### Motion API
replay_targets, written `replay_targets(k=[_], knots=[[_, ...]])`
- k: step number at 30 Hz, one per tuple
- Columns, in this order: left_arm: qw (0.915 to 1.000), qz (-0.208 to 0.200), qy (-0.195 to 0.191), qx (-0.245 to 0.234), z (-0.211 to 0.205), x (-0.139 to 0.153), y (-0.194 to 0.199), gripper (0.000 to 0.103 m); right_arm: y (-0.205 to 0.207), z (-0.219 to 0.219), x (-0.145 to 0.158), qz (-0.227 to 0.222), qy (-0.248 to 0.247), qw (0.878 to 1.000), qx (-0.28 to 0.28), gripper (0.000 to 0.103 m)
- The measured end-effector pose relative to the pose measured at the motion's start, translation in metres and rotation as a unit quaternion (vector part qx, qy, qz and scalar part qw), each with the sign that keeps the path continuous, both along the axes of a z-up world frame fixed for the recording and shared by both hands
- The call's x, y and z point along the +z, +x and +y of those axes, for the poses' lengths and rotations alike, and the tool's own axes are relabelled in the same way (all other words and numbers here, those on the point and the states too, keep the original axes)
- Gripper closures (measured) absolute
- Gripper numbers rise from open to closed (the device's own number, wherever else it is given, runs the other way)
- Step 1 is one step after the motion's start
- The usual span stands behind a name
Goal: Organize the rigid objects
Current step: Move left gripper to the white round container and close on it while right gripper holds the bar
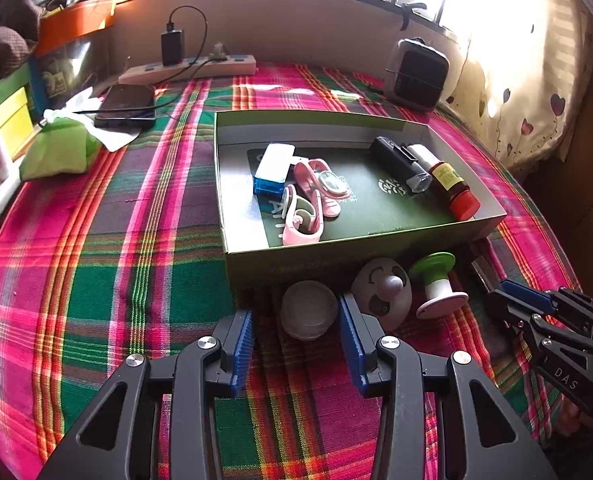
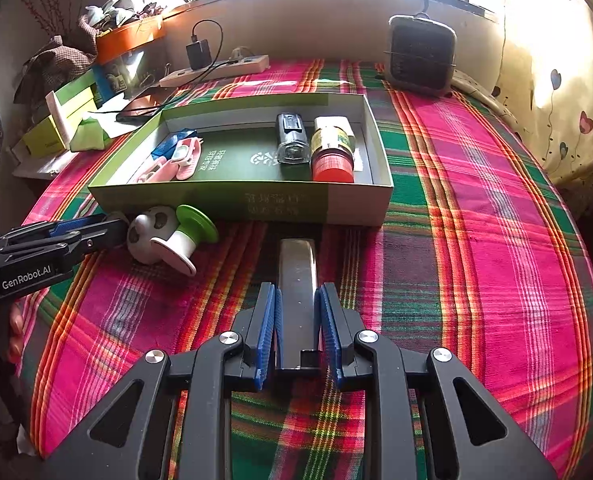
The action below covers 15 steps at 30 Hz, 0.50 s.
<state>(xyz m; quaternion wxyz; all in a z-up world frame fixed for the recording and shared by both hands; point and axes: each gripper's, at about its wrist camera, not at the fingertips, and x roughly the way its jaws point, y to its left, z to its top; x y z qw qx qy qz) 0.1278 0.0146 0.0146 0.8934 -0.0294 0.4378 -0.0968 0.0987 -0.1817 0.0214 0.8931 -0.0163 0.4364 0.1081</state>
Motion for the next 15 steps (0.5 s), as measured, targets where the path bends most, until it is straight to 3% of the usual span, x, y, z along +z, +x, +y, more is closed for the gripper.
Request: replay_targets(k=[6,10,15], knots=[[1.0,-0.003,-0.005,0.003,0.0013,-0.0002,0.0012,0.065,0.0001,-0.0017,-0.0004,0.001,0.006,1.0,0.003,0.079],[0.9999,-0.004,0.001,0.013,0.0032,-0.0005,0.0008,0.076,-0.0003,-0.0014,-0.0005,0.0,0.009,1.0,0.004,0.079],[0.9999,-0.006,-0.002,0.016,0.0047,-0.0006,-0.0003,0.076,-0.0001,-0.002,-0.0004,0.001,0.011,1.0,0.005,0.079]])
